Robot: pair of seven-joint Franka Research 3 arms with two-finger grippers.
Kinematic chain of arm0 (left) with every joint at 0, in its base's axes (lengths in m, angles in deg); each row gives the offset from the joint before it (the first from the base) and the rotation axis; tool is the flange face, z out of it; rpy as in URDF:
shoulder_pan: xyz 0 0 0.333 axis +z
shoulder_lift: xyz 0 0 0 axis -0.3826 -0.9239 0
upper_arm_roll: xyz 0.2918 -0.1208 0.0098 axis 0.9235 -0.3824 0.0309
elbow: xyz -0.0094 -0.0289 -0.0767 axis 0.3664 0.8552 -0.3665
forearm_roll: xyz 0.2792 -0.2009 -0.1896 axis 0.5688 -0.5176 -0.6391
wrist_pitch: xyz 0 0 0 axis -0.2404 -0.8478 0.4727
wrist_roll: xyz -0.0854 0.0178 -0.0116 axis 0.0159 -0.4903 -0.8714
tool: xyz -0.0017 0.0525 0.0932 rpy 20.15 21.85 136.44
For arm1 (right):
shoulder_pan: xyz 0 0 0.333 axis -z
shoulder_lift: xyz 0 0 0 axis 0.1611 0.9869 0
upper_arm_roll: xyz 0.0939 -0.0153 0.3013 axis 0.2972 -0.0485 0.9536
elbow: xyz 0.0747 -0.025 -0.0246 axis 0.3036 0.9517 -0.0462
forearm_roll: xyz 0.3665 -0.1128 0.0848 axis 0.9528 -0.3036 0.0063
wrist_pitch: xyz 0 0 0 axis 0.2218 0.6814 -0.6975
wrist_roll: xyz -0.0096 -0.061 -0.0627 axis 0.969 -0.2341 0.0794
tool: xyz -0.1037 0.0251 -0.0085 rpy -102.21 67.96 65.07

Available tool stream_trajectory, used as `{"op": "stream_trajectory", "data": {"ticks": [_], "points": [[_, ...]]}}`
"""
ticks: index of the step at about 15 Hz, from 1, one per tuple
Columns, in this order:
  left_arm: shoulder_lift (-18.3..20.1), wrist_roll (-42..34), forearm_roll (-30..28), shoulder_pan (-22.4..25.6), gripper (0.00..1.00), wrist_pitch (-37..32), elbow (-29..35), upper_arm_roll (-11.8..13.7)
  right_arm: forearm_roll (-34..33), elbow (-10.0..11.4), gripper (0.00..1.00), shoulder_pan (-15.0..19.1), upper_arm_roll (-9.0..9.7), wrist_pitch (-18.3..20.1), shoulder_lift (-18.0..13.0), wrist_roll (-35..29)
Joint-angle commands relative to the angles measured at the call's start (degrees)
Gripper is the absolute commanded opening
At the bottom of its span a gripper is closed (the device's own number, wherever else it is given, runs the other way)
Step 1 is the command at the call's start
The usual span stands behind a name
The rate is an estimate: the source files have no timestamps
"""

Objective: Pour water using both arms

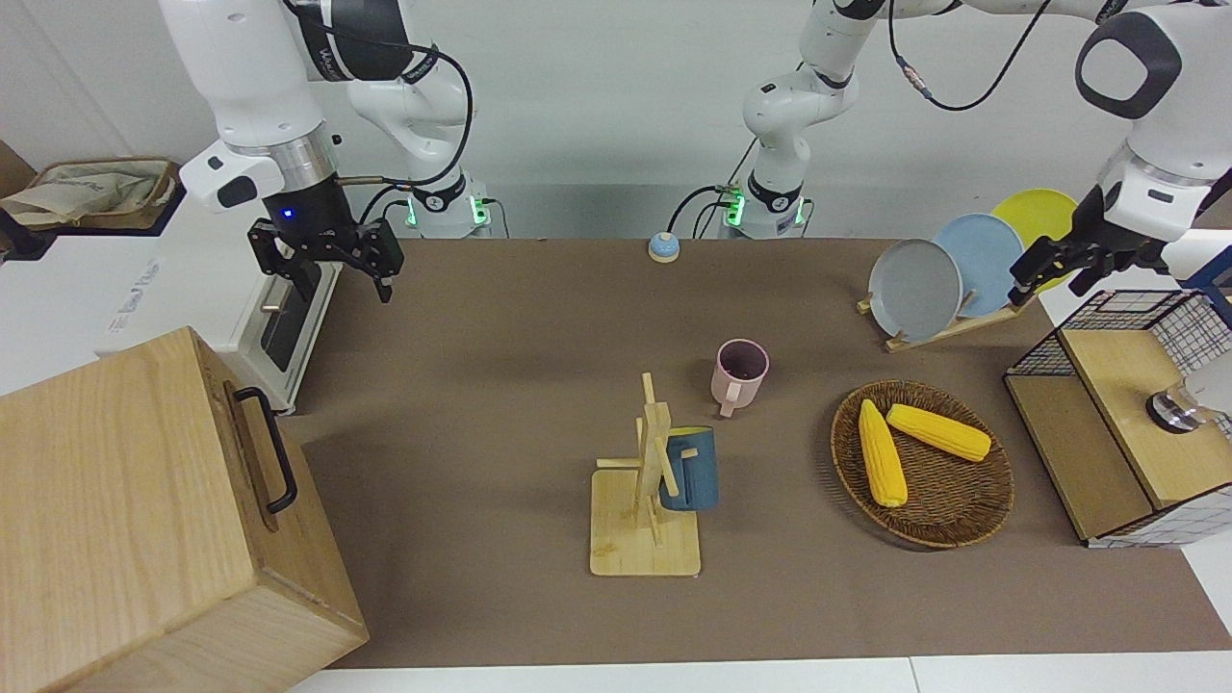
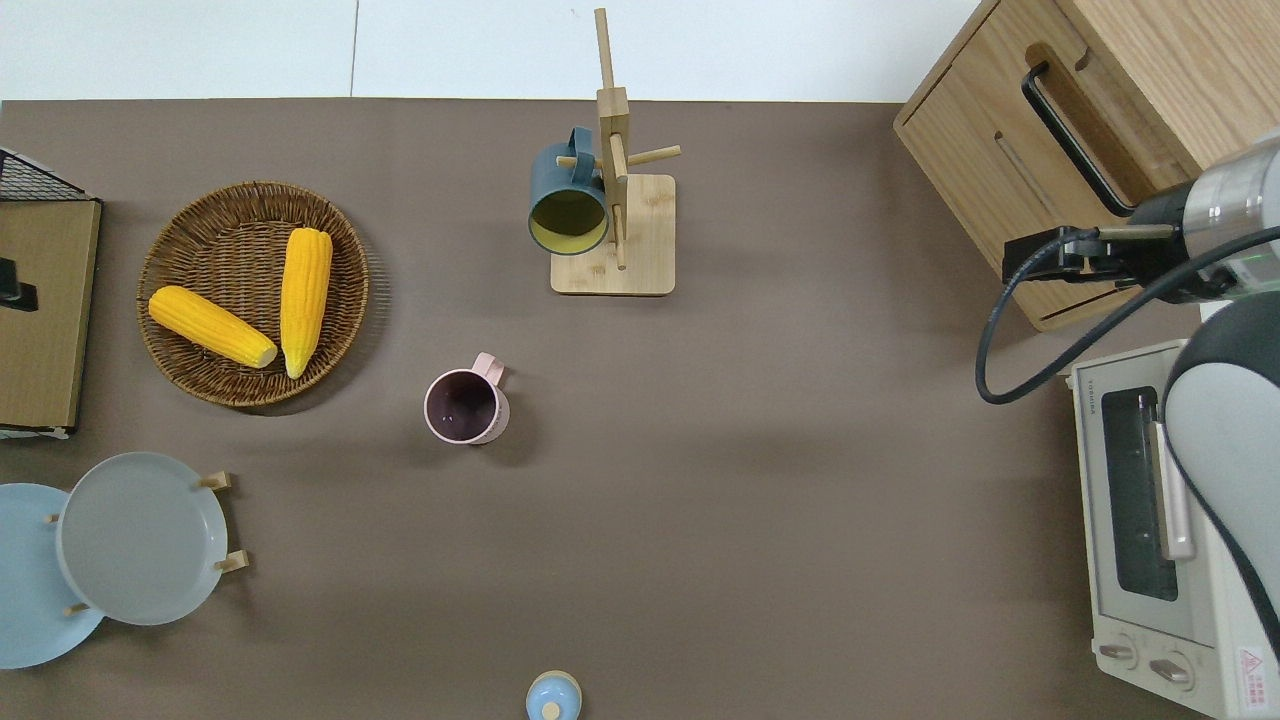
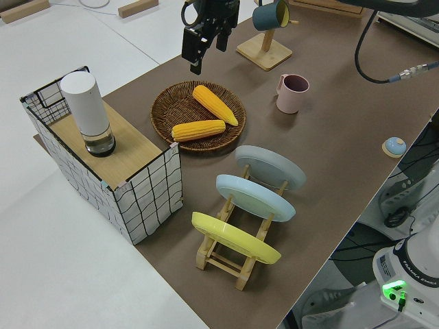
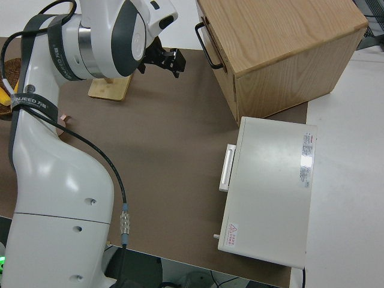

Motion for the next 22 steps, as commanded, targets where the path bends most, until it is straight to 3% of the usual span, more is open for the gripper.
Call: {"op": "stream_trajectory", "data": {"ticks": [1,6,12,13,22], "points": [[0.3,1.8,1.3,-3.0,1.0,-2.2,0.3,0.6,0.5,0.1,0.992,1.0,0.57,-0.3,-0.4,1.2],[0.4,1.6,0.6,-9.7,1.0,-4.8,0.3,4.5,0.5,0.1,0.992,1.0,0.57,-0.3,-0.4,1.2],[2.5,0.8,-3.5,-20.9,1.0,-8.2,1.3,15.6,0.5,0.1,0.992,1.0,0.57,-0.3,-0.4,1.2],[3.2,0.8,-3.7,-22.2,1.0,-8.6,2.0,16.4,0.5,0.1,0.992,1.0,0.57,-0.3,-0.4,1.2],[4.6,-1.2,-4.1,-27.8,1.0,-6.8,4.3,14.7,0.5,0.2,0.992,1.0,0.57,-0.3,-0.4,1.2]]}}
